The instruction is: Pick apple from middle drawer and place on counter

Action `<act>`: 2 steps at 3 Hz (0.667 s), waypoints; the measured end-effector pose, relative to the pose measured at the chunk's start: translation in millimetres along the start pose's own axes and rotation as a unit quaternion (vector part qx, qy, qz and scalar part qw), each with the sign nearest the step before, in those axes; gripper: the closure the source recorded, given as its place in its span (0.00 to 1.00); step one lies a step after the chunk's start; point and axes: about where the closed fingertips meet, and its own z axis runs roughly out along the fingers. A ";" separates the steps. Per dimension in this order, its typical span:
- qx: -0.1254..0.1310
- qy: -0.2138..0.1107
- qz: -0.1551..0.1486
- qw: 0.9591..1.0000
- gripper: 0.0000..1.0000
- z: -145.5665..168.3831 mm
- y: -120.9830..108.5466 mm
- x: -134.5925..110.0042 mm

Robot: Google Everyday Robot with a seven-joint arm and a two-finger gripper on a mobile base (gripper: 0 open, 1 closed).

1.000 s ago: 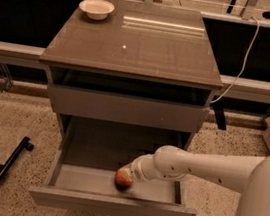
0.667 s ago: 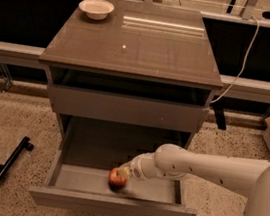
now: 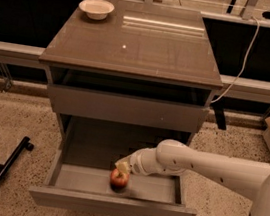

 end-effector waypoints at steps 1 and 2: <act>-0.014 -0.004 0.001 1.000 0.19 16.7 -5.5 0.6; -0.023 -0.003 0.015 1.000 0.00 32.1 -9.6 12.7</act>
Offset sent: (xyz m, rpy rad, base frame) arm 0.0115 0.0071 -0.0544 0.0518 0.0692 -0.0077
